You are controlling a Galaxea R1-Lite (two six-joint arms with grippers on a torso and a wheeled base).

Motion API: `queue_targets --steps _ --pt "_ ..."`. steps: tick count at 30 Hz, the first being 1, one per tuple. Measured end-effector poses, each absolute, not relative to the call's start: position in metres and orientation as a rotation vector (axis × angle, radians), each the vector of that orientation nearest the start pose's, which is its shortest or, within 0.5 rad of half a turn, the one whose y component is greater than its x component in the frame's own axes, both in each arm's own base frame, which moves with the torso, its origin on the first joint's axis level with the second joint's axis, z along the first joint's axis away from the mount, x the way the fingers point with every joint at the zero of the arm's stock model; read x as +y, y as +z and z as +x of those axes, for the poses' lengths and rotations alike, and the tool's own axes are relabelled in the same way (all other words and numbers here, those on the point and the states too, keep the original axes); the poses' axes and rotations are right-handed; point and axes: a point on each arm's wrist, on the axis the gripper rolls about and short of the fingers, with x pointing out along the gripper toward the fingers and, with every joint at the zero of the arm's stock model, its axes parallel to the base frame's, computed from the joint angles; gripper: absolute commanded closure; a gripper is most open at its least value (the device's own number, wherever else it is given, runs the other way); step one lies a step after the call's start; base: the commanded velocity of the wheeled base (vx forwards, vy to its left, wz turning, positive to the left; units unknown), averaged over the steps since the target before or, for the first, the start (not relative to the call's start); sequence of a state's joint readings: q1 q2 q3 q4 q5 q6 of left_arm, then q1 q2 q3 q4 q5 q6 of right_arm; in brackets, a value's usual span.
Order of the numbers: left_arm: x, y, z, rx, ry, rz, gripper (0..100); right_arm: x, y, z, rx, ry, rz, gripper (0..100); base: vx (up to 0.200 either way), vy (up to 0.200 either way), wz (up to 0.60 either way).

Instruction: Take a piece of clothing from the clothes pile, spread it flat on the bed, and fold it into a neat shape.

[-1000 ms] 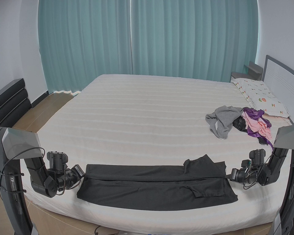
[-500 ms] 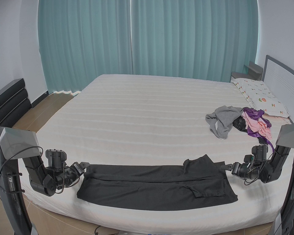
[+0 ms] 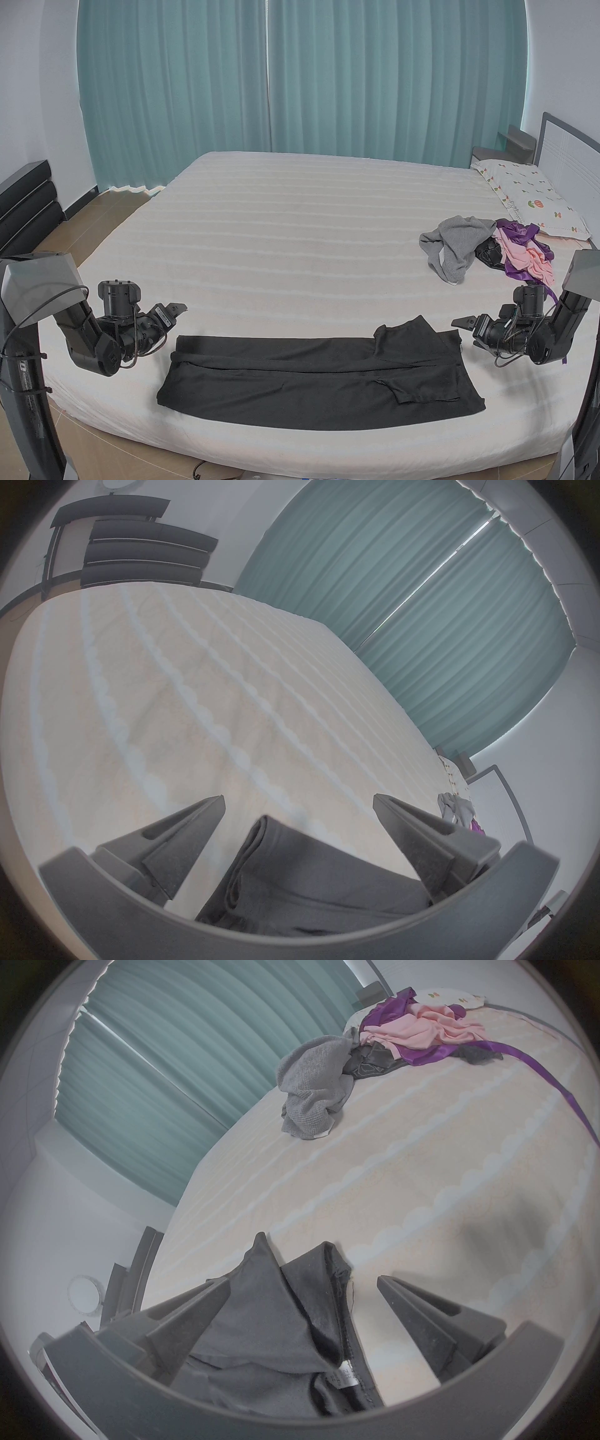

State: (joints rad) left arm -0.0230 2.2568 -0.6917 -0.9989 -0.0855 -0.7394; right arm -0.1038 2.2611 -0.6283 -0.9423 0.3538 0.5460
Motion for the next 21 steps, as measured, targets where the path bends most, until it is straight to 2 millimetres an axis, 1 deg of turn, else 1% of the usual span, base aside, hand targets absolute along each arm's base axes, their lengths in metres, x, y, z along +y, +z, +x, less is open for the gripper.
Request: queue_targets --steps 2,3,9,17,18,21 --pt "-0.012 -0.001 0.36 0.582 0.105 -0.734 0 -0.028 -0.013 0.336 0.723 0.043 0.704 0 0.0 0.0 0.0" --pt "-0.013 -0.004 0.363 0.585 0.103 -0.733 100 -0.029 -0.013 0.338 0.721 0.039 0.714 0 0.0 0.0 0.0" --pt "-0.016 -0.019 0.372 0.61 0.077 -0.724 100 -0.031 -0.017 0.343 0.72 0.031 0.73 0 0.0 0.0 0.0" --pt "-0.017 -0.029 0.37 0.64 0.082 -0.695 100 -0.033 -0.02 0.343 0.724 0.024 0.733 0 0.0 0.0 0.0" --pt "-0.017 -0.03 0.369 0.64 0.085 -0.697 0 -0.033 -0.02 0.343 0.724 0.024 0.733 0 0.0 0.0 0.0" --pt "-0.015 -0.028 0.369 0.636 0.091 -0.702 0 -0.033 -0.021 0.343 0.725 0.023 0.733 0 0.0 0.0 0.0"
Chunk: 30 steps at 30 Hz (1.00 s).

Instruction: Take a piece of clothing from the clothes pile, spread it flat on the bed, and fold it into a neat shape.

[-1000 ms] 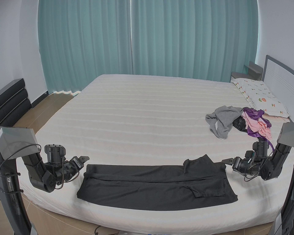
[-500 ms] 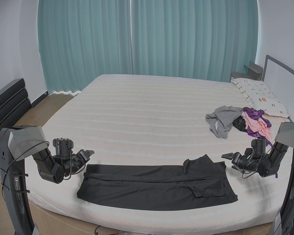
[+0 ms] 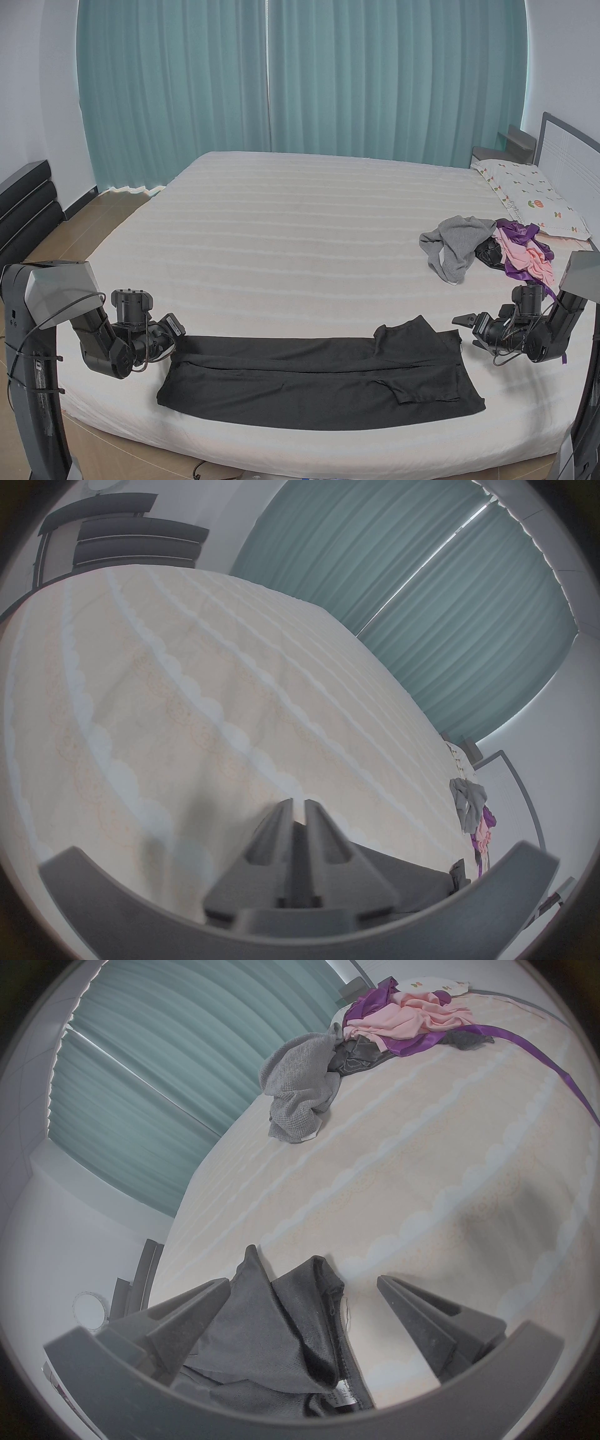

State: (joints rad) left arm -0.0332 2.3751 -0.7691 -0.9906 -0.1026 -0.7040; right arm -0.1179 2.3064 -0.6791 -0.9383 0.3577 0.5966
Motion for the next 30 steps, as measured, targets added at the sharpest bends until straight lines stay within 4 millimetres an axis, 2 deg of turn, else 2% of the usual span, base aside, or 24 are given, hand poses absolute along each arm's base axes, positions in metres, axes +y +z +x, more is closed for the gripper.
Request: queue_targets --steps 9,20,21,30 --pt "-0.014 -0.026 0.371 0.627 0.069 -0.699 0 -0.032 -0.021 0.343 0.728 0.023 0.733 0 0.0 0.0 0.0" --pt "-0.019 -0.038 0.371 0.639 0.021 -0.604 0 -0.032 -0.022 0.343 0.731 0.024 0.733 0 0.0 0.0 0.0" --pt "-0.019 -0.039 0.37 0.64 0.021 -0.602 100 -0.032 -0.021 0.343 0.73 0.025 0.733 0 0.0 0.0 0.0" --pt "-0.018 -0.044 0.366 0.654 0.031 -0.606 100 -0.032 -0.021 0.343 0.728 0.023 0.733 0 0.0 0.0 0.0"
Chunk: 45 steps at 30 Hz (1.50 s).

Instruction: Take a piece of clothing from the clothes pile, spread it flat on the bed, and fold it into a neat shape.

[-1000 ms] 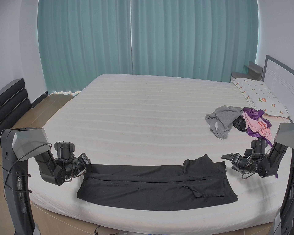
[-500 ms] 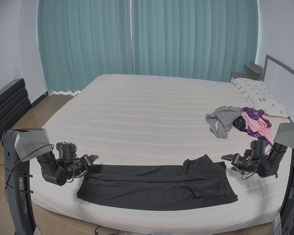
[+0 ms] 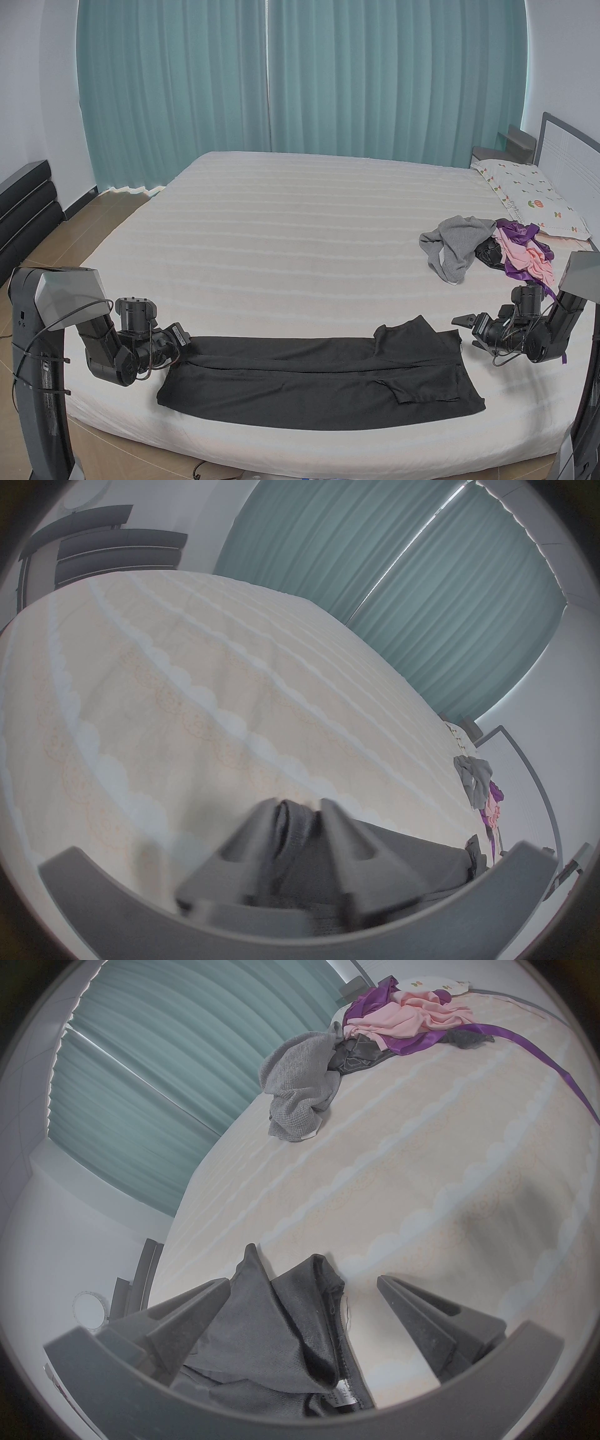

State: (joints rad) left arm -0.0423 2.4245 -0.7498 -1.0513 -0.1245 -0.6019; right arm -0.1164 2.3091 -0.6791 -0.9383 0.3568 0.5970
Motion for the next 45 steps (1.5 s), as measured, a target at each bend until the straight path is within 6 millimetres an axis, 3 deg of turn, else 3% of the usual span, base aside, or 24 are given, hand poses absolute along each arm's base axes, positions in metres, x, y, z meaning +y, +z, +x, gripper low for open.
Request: queue_targets --steps 37,38,45 --pt "-0.008 -0.038 0.376 0.567 0.066 -0.676 100 -0.025 -0.04 0.368 0.671 0.016 0.746 0 0.0 0.0 0.0" --pt "-0.008 -0.038 0.376 0.567 0.066 -0.676 100 -0.024 -0.041 0.369 0.663 0.009 0.738 100 0.0 0.0 0.0" --pt "-0.008 -0.039 0.375 0.57 0.068 -0.679 100 -0.017 -0.051 0.369 0.659 0.001 0.718 100 0.0 0.0 0.0"
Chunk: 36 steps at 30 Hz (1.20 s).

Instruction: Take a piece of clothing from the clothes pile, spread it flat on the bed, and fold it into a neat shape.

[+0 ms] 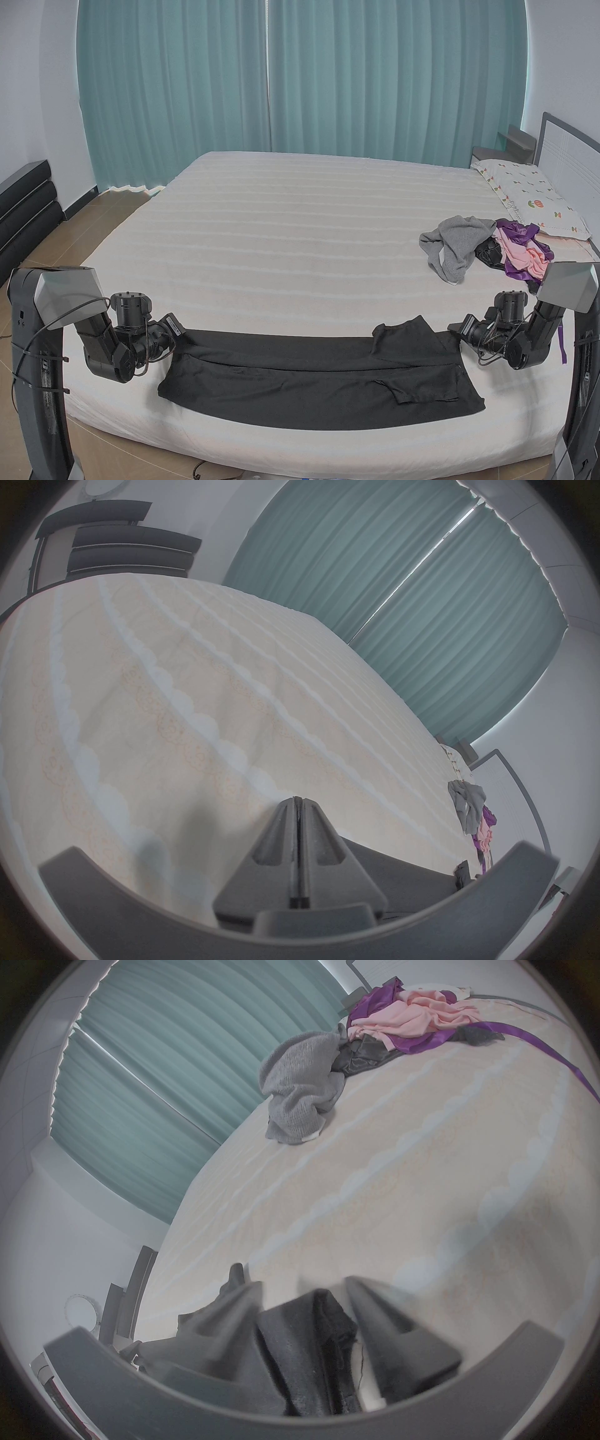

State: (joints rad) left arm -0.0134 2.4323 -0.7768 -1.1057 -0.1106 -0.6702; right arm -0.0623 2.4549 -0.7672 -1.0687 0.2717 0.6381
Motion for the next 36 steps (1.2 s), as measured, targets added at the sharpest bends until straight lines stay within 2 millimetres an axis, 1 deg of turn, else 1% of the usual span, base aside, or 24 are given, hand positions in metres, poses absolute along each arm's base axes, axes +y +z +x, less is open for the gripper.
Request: queue_targets --steps 7,17,22,31,32,33,36 --pt "-0.008 -0.038 0.376 0.569 0.068 -0.681 100 -0.017 -0.053 0.368 0.664 -0.002 0.716 100 0.0 0.0 0.0" --pt "-0.008 -0.031 0.386 0.525 0.063 -0.723 100 -0.031 -0.042 0.371 0.615 -0.027 0.732 100 0.0 0.0 0.0" --pt "-0.008 -0.029 0.392 0.504 0.059 -0.741 100 -0.034 -0.038 0.373 0.596 -0.029 0.734 100 0.0 0.0 0.0" --pt "-0.009 -0.035 0.399 0.499 0.057 -0.742 100 -0.035 -0.039 0.373 0.582 -0.037 0.73 100 0.0 0.0 0.0" --pt "-0.009 -0.035 0.399 0.501 0.058 -0.741 100 -0.034 -0.039 0.373 0.583 -0.037 0.729 0 0.0 0.0 0.0" --pt "-0.009 -0.036 0.399 0.504 0.06 -0.74 0 -0.034 -0.04 0.373 0.585 -0.037 0.729 0 0.0 0.0 0.0" --pt "-0.01 -0.037 0.399 0.508 0.064 -0.739 0 -0.033 -0.04 0.372 0.589 -0.038 0.728 0 0.0 0.0 0.0"
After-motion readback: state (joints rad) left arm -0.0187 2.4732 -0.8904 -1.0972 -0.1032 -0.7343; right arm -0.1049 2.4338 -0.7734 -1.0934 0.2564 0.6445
